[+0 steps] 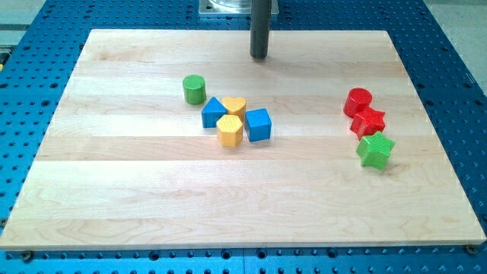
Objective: Move the green circle to the bottom right of the green star
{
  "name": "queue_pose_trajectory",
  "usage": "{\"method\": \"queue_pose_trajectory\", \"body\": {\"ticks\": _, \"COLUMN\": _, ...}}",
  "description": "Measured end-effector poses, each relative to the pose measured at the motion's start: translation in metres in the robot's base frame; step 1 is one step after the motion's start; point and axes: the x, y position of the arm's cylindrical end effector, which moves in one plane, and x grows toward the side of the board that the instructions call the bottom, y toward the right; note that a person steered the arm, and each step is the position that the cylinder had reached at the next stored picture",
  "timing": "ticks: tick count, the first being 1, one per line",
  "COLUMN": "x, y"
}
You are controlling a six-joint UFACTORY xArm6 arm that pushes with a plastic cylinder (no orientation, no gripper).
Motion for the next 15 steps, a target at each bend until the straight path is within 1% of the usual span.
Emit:
{"method": "queue_pose_trajectory", "body": {"ticks": 1, "x": 0.042, "y": 0.013}}
{"method": "queue_pose_trajectory", "body": {"ticks": 2, "x": 0.106, "y": 0.011}}
{"method": "queue_pose_trajectory", "body": {"ticks": 3, "x": 0.152, "y": -0.009}}
{"method": "queue_pose_trajectory", "body": {"ticks": 5, "x": 0.159, "y": -0.018}}
{"method": "queue_pose_trajectory", "body": {"ticks": 7, "x": 0.137, "y": -0.021}}
{"method": "queue_pose_trajectory", "body": {"ticks": 8, "x": 0.131, "y": -0.044}}
{"method": "queue_pose_trajectory", "body": {"ticks": 9, "x": 0.106, "y": -0.087}}
{"method": "queue_pose_trajectory", "body": {"ticks": 10, "x": 0.097, "y": -0.151}}
{"method": "queue_pose_trajectory", "body": {"ticks": 11, "x": 0.097, "y": -0.195}}
{"method": "queue_pose_trajectory", "body": {"ticks": 12, "x": 0.201, "y": -0.194}}
{"method": "queue_pose_trajectory", "body": {"ticks": 13, "x": 0.187, "y": -0.189}}
{"method": "queue_pose_trajectory", "body": {"ticks": 14, "x": 0.19, "y": -0.243}}
{"method": "queue_pose_trajectory", "body": {"ticks": 15, "x": 0.24, "y": -0.228}}
